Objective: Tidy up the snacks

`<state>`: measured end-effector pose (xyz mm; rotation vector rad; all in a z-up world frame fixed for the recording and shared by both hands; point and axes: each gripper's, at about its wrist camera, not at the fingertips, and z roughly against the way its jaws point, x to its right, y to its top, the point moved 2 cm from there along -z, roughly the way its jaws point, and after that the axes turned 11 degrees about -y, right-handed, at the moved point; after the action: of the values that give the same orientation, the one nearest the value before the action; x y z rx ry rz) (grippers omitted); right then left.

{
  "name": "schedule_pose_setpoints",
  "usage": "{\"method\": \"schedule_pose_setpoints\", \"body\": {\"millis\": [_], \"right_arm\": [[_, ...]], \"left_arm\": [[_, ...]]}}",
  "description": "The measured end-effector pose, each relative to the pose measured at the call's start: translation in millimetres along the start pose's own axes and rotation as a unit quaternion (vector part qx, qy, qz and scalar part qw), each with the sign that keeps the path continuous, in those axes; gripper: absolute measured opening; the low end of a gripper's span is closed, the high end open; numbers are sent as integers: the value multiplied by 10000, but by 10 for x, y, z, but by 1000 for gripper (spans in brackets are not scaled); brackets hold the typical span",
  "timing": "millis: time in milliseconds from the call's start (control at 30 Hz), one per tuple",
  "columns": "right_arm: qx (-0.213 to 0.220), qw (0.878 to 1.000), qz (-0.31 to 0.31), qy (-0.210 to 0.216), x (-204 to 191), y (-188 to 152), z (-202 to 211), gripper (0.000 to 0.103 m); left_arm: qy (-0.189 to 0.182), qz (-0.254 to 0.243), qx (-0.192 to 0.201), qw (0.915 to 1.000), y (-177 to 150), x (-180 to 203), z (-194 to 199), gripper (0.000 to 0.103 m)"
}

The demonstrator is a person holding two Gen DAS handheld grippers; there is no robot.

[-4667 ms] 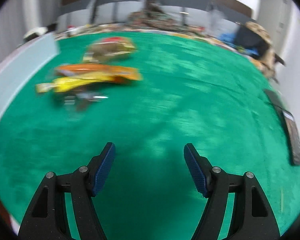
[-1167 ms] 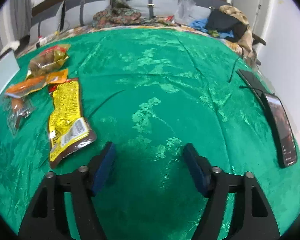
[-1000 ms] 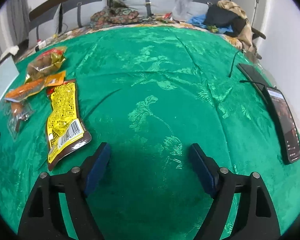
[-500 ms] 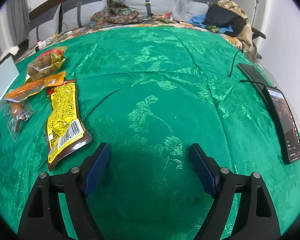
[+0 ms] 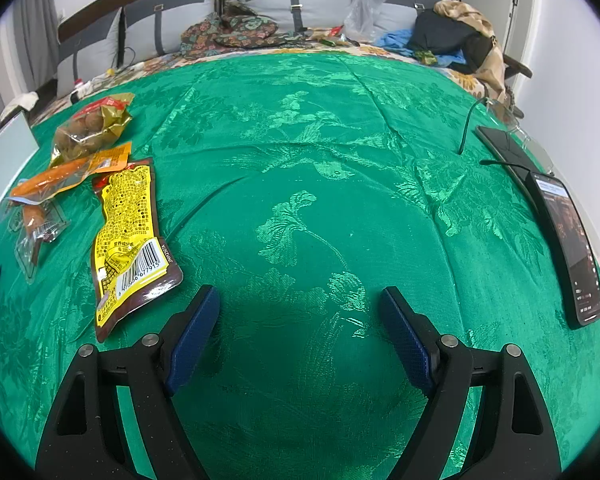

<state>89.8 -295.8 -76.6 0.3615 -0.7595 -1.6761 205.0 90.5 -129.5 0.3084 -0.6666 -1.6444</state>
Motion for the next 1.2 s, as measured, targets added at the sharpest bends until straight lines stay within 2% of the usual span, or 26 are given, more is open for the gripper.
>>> {"method": "schedule_pose_setpoints", "body": {"millis": [233,333,433,600,667,733,800,833,1000,1200], "right_arm": [[-1,10000,-3,-1,-1,1,-1,84],[-1,10000,-2,-3,-5,0,-1,84],[0,10000,-3,-2,-5,1,-1,84],[-1,10000,-3,-5,-4,3,-3,85],[-1,10000,-4,-5,-4,3,-3,85],[-1,10000,-5,-4,-4,3,-4,85],[-1,10000,-6,-2,-5,4,-4,85],[-1,10000,-6,-3,-5,4,-4,85],[-2,10000,-6,-5,-7,5,-5,85],[-2,10000,-8,-7,-9,5,-6,85]], "left_arm": [[14,-10,-6,10000,0,3,3,103],[-14,297,-450,9985,-17,63,48,103],[-698,721,-267,9946,-28,316,193,103],[-1048,970,-137,9897,265,766,106,103],[-935,1051,-204,9898,377,876,-47,103],[-642,1125,-271,9912,453,925,-225,103],[-404,1376,-381,9889,492,901,-414,102],[-218,1405,-249,9895,537,893,-440,103],[163,1272,-402,9909,699,859,-594,103],[-131,603,-471,9970,493,736,-414,99]]}}
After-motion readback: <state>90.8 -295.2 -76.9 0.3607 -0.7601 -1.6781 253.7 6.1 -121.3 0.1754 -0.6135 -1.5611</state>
